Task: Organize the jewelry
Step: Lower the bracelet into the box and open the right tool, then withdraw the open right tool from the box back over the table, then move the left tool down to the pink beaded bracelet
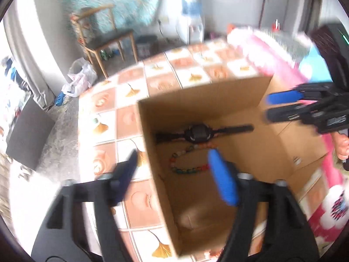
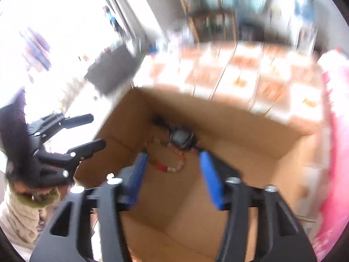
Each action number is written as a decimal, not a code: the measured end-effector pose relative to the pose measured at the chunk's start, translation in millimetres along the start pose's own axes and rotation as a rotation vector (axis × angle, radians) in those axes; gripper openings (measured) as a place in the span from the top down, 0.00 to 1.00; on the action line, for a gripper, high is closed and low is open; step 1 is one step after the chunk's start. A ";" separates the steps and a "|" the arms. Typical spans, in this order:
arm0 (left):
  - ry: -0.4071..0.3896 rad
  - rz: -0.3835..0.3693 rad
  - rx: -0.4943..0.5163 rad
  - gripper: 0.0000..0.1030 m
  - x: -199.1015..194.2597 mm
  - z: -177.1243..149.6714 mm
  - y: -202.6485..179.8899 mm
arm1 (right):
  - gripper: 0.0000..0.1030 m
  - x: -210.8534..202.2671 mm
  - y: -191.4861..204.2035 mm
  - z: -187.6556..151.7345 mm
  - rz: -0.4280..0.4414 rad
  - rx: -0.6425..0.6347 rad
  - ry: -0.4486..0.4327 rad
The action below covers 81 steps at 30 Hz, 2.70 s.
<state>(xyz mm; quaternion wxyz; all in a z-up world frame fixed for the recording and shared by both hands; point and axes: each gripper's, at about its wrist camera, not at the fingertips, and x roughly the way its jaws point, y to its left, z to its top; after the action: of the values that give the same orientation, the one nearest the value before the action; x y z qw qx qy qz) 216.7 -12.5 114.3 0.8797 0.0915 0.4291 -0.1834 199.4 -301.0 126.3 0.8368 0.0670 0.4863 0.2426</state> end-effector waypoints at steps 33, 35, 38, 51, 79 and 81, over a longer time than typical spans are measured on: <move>0.089 -0.357 -0.427 0.23 30.4 -72.9 18.2 | 0.36 -58.4 -76.5 -115.6 -0.092 0.355 -0.111; 0.030 -0.297 -0.410 0.22 13.1 -76.6 23.1 | 0.36 -73.0 -66.0 -117.9 -0.160 0.320 -0.148; -0.048 -0.184 -0.369 0.18 -19.3 -93.7 28.4 | 0.36 -101.7 -39.8 -128.9 -0.230 0.252 -0.229; 0.154 0.016 -0.176 0.14 9.1 -211.1 -39.5 | 0.36 -25.9 55.8 -226.3 -0.215 0.177 -0.025; 0.148 0.063 -0.102 0.07 25.7 -202.3 -48.9 | 0.06 44.1 48.7 -218.3 -0.413 0.105 0.108; 0.139 0.066 -0.105 0.07 26.0 -202.4 -49.4 | 0.06 46.2 48.9 -215.8 -0.412 0.105 0.101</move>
<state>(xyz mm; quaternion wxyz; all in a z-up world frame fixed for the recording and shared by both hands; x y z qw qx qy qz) 65.5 0.4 -30.8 0.8570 0.0718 0.4948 -0.1246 19.0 -263.3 -4.5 0.8386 -0.0026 0.5430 0.0436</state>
